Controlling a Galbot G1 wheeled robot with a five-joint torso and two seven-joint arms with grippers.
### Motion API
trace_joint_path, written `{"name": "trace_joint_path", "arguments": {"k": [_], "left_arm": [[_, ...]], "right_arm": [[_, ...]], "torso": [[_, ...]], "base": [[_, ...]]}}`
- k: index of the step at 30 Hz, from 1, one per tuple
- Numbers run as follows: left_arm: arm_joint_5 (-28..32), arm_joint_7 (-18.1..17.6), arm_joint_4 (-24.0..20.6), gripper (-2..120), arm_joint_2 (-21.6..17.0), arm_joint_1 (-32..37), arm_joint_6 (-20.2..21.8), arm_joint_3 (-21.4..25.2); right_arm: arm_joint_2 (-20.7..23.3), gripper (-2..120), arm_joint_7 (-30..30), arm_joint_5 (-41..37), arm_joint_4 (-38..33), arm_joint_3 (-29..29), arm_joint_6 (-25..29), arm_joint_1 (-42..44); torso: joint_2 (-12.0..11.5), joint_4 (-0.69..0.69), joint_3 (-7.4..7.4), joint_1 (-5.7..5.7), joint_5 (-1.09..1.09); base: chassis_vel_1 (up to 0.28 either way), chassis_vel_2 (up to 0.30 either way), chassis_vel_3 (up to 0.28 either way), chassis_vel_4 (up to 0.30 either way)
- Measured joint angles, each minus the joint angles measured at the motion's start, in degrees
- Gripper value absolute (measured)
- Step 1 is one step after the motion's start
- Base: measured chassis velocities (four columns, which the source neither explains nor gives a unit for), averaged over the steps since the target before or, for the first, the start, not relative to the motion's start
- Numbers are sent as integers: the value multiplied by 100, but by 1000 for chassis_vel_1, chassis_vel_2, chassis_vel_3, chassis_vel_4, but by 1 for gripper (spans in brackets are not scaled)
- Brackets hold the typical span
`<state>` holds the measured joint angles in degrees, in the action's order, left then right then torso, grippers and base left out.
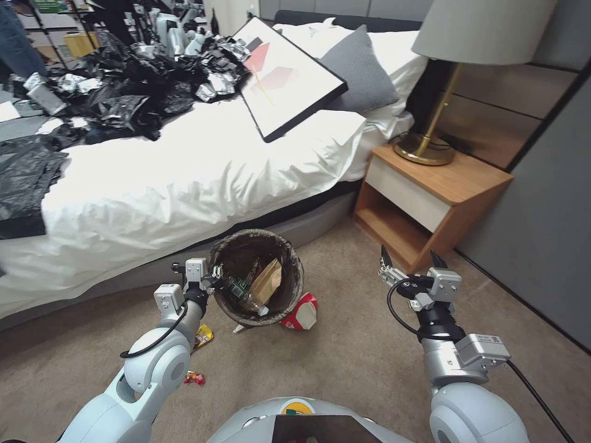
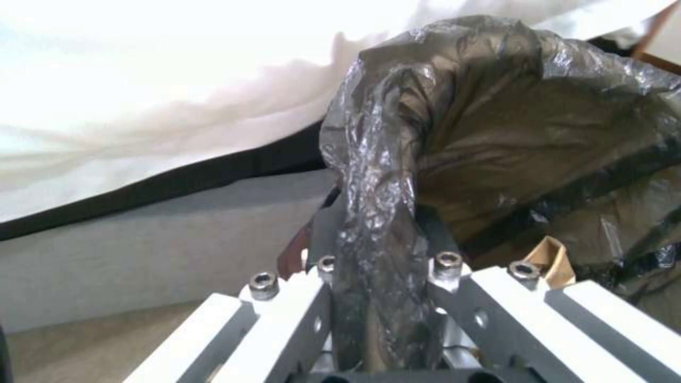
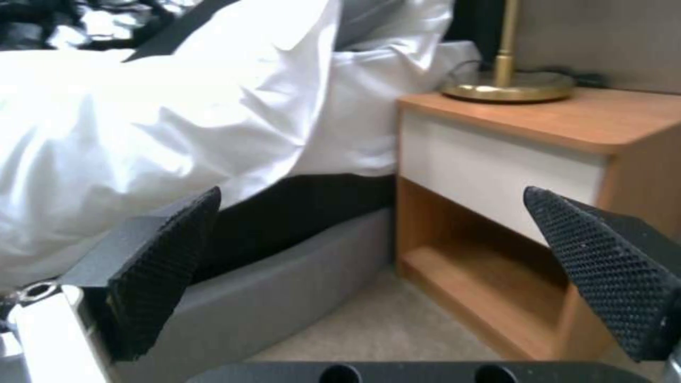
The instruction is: Pick up the trash bin, then pick up the garbage from the floor and place it into the trash bin.
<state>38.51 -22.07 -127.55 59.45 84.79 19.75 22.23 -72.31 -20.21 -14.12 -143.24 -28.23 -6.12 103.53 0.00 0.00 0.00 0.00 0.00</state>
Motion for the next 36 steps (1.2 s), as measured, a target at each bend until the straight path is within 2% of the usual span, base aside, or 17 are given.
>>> {"name": "trace_joint_path", "arguments": {"k": [18, 26, 29, 36], "left_arm": [[-106, 2, -26, 6, -4, 27, -12, -15], [-182, 4, -36, 6, 1, 52, -13, -26], [-182, 0, -39, 6, -1, 50, -13, -28], [-178, -4, -53, 6, -14, 46, -12, -51]], "right_arm": [[27, 100, -3, -83, 0, -23, -26, -120], [36, 100, -40, -113, 0, -39, -42, -180], [38, 100, -95, -139, 0, -48, -79, -208], [339, 100, -245, -473, 0, -229, -253, -340]], "torso": [[0, 1, 0, 0, 0], [0, -3, 0, 0, 0], [0, 0, 0, 0, 0], [0, 1, 0, 0, 0]], "base": [[80, 77, 82, 84], [0, 0, 0, 0], [0, 0, 0, 0], [0, 0, 0, 0]]}}
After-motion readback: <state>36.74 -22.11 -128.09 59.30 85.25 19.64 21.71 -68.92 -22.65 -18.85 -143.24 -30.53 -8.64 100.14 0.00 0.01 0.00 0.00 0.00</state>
